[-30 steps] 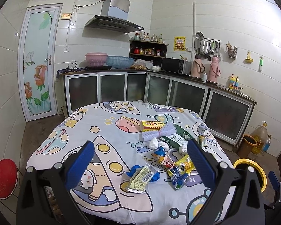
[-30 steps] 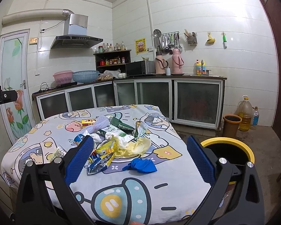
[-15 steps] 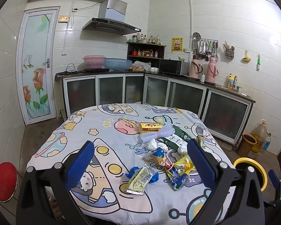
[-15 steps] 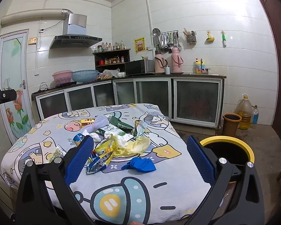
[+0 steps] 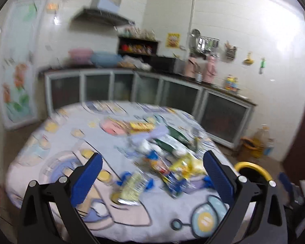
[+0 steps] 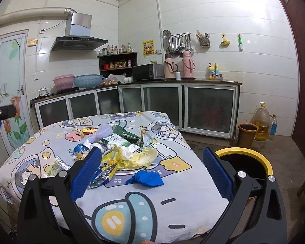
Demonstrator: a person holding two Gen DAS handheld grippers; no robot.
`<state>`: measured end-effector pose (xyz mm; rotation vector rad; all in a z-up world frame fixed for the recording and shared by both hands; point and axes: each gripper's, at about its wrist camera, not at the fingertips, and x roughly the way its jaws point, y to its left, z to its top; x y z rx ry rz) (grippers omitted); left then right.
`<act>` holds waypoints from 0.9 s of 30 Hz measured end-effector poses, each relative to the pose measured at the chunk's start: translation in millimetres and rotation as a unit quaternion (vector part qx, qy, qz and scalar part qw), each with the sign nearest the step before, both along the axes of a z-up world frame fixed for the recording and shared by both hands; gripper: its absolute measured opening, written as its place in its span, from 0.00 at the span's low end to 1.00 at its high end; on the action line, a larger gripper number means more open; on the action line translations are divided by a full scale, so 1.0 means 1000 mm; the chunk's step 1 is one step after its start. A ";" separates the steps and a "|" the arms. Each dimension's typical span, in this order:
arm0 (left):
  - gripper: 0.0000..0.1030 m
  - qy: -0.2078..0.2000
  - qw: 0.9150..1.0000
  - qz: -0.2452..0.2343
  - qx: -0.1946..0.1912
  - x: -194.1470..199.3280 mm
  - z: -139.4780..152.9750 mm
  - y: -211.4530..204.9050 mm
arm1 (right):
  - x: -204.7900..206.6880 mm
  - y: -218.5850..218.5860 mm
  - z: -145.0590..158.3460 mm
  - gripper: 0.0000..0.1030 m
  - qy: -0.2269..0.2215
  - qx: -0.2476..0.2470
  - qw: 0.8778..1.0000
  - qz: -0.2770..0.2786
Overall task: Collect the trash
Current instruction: 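Grasp the clear snack wrapper with the left tool while the right tool grasps the blue glove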
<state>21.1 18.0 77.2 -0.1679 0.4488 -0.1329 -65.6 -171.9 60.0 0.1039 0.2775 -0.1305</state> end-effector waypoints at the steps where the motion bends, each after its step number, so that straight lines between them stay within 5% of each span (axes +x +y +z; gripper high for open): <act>1: 0.93 0.004 1.000 -0.003 -0.014 0.004 -0.007 0.007 | 0.001 -0.002 0.000 0.93 0.002 -0.001 1.000 0.000; 5: 0.93 0.012 0.999 0.008 -0.049 0.017 -0.043 0.039 | 0.015 -0.013 -0.008 0.93 0.027 0.006 0.999 0.025; 9: 0.93 0.082 0.995 0.019 -0.043 0.041 -0.078 0.064 | 0.036 -0.017 -0.024 0.93 0.067 -0.024 0.997 0.032; 16: 0.93 0.086 0.994 -0.002 0.064 0.045 -0.102 0.057 | 0.065 -0.014 -0.051 0.93 0.131 -0.032 0.986 0.093; 27: 0.93 0.129 0.982 -0.092 0.098 0.088 -0.114 0.026 | 0.105 -0.002 -0.066 0.93 0.151 -0.062 0.976 0.142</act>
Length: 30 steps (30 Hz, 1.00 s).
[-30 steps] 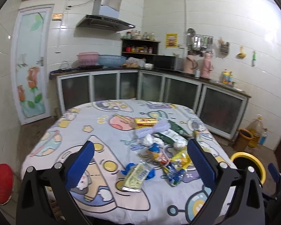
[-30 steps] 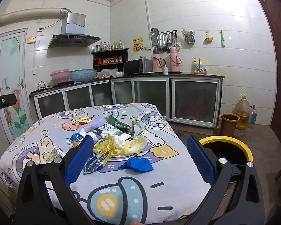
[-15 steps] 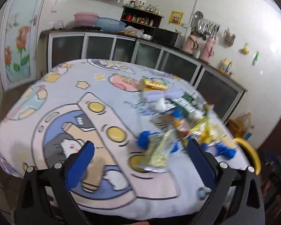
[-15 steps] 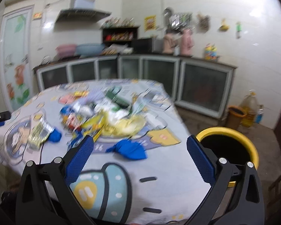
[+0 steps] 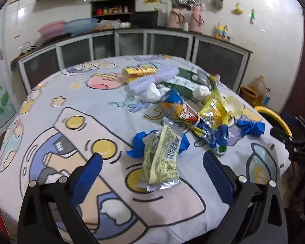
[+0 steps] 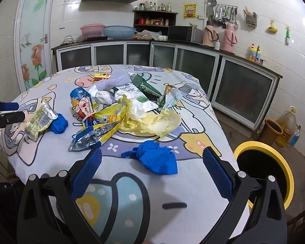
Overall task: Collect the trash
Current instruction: 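Grasp the clear snack wrapper with the left tool while the right tool grasps the blue glove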
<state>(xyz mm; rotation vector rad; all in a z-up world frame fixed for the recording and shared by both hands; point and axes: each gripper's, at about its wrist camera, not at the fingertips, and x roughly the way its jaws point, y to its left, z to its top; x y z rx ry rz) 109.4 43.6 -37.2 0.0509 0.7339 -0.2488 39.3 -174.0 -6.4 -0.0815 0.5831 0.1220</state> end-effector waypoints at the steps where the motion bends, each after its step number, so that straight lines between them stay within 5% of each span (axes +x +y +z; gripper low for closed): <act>1: 0.93 0.006 1.000 -0.001 0.000 0.003 -0.002 -0.001 | 0.003 0.000 -0.001 0.93 0.001 0.000 1.000 0.003; 16: 0.93 0.082 0.995 0.010 -0.053 0.039 -0.036 -0.002 | 0.048 0.000 -0.022 0.93 0.043 -0.020 0.999 0.022; 30: 0.93 0.103 0.994 0.023 -0.023 0.045 -0.050 -0.008 | 0.054 0.000 -0.025 0.93 0.048 -0.005 0.999 0.019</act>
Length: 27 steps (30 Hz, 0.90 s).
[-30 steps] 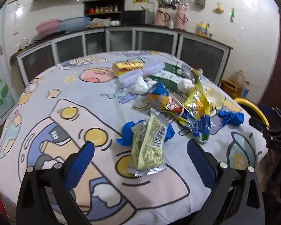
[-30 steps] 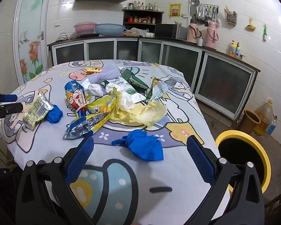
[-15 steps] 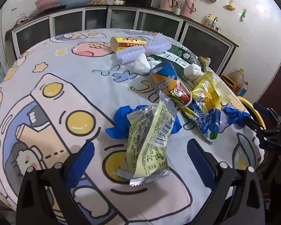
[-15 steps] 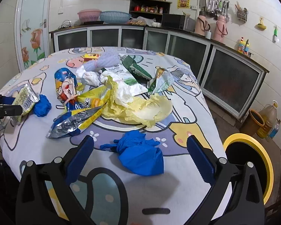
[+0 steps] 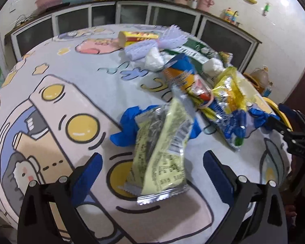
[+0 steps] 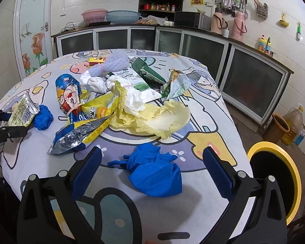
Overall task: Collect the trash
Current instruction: 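Grasp the clear snack wrapper with the left tool while the right tool grasps the blue glove, then carry both items over the yellow bin and open both tools to drop them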
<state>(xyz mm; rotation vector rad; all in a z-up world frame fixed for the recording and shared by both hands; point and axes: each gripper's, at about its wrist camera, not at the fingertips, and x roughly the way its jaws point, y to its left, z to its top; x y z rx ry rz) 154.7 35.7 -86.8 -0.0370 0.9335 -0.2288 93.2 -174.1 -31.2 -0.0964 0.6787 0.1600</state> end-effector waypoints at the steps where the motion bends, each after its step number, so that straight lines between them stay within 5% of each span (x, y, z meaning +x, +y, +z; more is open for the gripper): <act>1: 0.93 0.002 1.000 0.007 0.001 0.001 -0.002 0.002 | -0.001 0.000 0.000 0.93 -0.002 0.001 1.000 0.000; 10: 0.93 0.014 1.000 0.002 0.015 0.003 -0.009 -0.001 | 0.003 -0.001 -0.004 0.92 0.010 0.010 1.000 0.001; 13: 0.84 0.012 1.000 0.002 0.007 0.001 -0.008 0.001 | 0.004 -0.002 -0.007 0.88 0.015 0.012 1.000 -0.001; 15: 0.76 0.013 1.000 0.002 -0.005 0.000 -0.007 0.004 | 0.006 -0.003 -0.007 0.77 0.019 0.010 1.000 -0.005; 17: 0.52 0.011 1.000 0.007 -0.007 -0.001 -0.006 0.006 | 0.007 -0.005 -0.008 0.65 0.024 0.009 1.000 -0.014; 20: 0.28 0.013 1.000 0.018 -0.016 -0.004 -0.005 0.012 | 0.012 -0.009 -0.013 0.27 0.042 0.011 0.999 -0.027; 22: 0.20 0.012 0.999 0.027 -0.024 -0.007 -0.004 0.017 | 0.014 -0.013 -0.016 0.21 0.051 0.020 0.998 -0.040; 27: 0.19 -0.019 0.999 0.017 -0.034 -0.024 0.019 0.022 | 0.007 -0.026 -0.001 0.17 0.040 0.061 0.996 -0.051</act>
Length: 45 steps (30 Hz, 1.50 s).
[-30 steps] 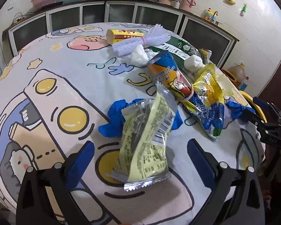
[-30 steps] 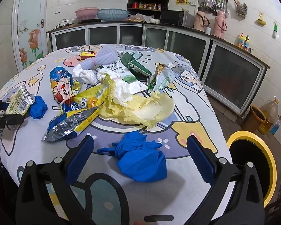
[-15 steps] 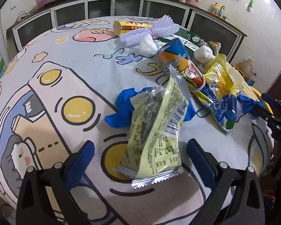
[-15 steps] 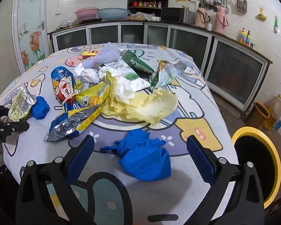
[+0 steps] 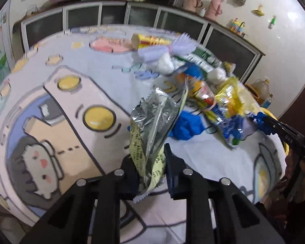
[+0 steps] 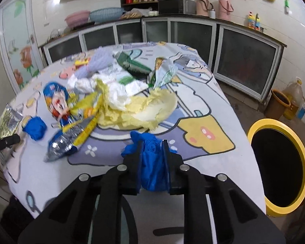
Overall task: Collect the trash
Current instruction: 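Carry both items over the yellow bin and open both tools to drop them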
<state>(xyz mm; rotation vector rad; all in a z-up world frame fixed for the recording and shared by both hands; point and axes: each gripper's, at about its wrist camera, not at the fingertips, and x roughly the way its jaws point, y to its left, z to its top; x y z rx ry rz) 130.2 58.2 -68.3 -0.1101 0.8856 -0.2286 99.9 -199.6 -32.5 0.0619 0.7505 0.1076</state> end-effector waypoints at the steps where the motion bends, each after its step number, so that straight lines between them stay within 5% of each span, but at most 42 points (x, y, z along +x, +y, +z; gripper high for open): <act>1: 0.19 -0.008 1.000 -0.001 0.000 -0.003 0.006 0.001 | -0.002 -0.002 0.003 0.17 -0.004 0.004 1.000 -0.002; 8: 0.19 -0.063 0.998 -0.007 0.024 -0.016 0.044 0.000 | -0.018 -0.015 0.022 0.17 -0.016 0.038 0.999 -0.007; 14: 0.19 -0.073 0.995 -0.061 0.011 -0.001 0.060 -0.041 | -0.031 -0.042 0.027 0.17 -0.026 0.042 0.998 -0.041; 23: 0.19 -0.066 0.980 -0.187 -0.005 0.038 0.070 -0.160 | -0.058 -0.125 0.037 0.17 -0.053 0.036 0.988 -0.141; 30: 0.19 -0.058 0.957 -0.284 -0.027 0.060 0.076 -0.275 | -0.077 -0.197 0.036 0.17 -0.064 0.023 0.970 -0.234; 34: 0.19 -0.056 0.944 -0.324 -0.023 0.065 0.070 -0.339 | -0.078 -0.227 0.027 0.17 -0.055 0.027 0.962 -0.265; 39: 0.19 0.000 0.932 -0.361 -0.027 0.088 0.040 -0.417 | -0.063 -0.262 0.006 0.17 -0.022 0.037 0.955 -0.294; 45: 0.19 0.036 0.930 -0.365 -0.003 0.105 0.005 -0.475 | -0.045 -0.294 -0.023 0.17 0.015 0.047 0.946 -0.321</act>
